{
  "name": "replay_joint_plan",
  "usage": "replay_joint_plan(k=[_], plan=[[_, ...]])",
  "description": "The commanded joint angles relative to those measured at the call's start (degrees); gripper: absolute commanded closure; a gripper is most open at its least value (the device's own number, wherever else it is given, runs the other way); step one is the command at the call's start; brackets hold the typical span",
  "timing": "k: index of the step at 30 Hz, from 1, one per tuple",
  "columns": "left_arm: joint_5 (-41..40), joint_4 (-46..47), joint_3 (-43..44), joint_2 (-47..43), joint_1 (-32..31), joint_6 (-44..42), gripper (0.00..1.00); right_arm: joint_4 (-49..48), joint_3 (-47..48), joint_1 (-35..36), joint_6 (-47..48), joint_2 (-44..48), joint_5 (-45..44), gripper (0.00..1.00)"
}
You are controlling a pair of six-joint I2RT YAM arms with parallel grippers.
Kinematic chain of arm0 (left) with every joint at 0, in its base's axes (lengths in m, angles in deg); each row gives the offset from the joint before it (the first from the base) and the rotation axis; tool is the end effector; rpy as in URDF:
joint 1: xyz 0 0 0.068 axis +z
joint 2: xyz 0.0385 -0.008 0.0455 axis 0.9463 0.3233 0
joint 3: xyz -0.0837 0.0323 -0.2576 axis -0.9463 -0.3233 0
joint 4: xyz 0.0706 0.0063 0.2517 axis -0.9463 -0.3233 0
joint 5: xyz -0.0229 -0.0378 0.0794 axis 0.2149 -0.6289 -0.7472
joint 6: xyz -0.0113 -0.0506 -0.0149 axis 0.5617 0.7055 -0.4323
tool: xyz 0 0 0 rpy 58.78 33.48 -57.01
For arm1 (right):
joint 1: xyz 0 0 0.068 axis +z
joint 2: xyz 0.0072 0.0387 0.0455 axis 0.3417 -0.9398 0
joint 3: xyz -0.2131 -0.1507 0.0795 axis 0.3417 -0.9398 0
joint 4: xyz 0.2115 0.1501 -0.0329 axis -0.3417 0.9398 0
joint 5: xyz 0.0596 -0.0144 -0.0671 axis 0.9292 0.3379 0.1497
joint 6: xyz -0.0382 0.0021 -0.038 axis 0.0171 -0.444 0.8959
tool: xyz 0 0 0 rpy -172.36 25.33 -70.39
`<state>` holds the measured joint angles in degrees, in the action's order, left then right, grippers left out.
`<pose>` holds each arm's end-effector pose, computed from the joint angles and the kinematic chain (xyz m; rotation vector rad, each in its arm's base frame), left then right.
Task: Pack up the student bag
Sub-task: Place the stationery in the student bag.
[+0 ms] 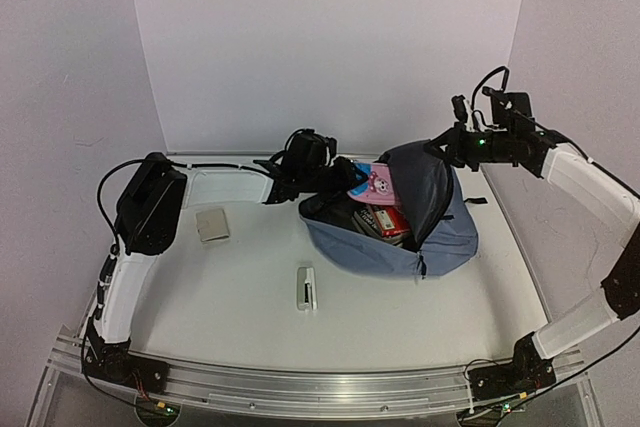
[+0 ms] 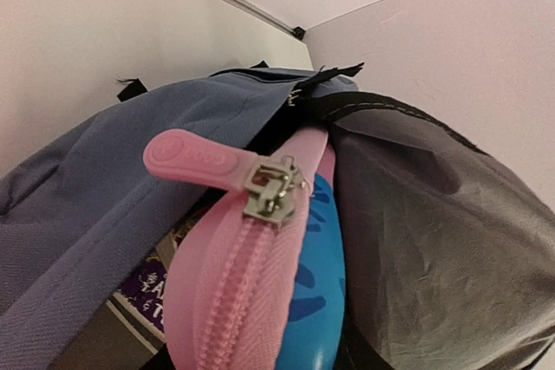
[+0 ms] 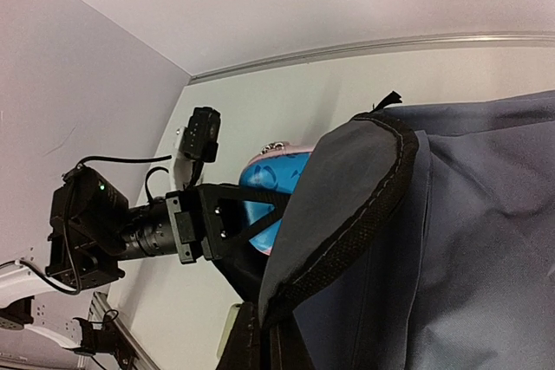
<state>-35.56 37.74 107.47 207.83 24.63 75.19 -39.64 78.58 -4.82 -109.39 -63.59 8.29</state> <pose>0.3635 -0.3955 0.2137 -0.0170 2.2116 -1.3558 0.3056 0.1030 0.3605 -0.2317 2.0920 1.0054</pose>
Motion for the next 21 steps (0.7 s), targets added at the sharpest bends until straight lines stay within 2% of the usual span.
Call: replay_joint_plan(k=[1,3,5,12,18,21], plan=[[-6.6,-13.8,2.3,-2.1,-1.0,-8.5,0.53,-4.3,0.0,0.1,-0.3,3.8,1.3,1.0],[-8.2,-14.8,0.6,-4.1,-1.1,-10.3,0.43,-4.4,-0.3,0.1,-0.3,3.9,1.3,1.0],[-9.2,-15.7,-0.7,-5.3,-1.1,-11.4,0.37,-4.4,-0.5,0.1,-0.2,4.0,1.3,1.0],[-12.9,-19.1,-1.0,-6.8,-2.3,-13.7,0.26,-4.6,-0.8,0.1,-0.3,4.2,1.5,1.0],[-17.2,-23.3,1.8,-5.9,-3.5,-14.6,0.24,-4.6,-1.2,0.2,-0.2,4.5,1.7,1.0],[-18.6,-23.8,2.4,-5.8,-4.2,-15.1,0.28,-4.6,-1.5,0.2,0.0,4.4,1.6,1.0]])
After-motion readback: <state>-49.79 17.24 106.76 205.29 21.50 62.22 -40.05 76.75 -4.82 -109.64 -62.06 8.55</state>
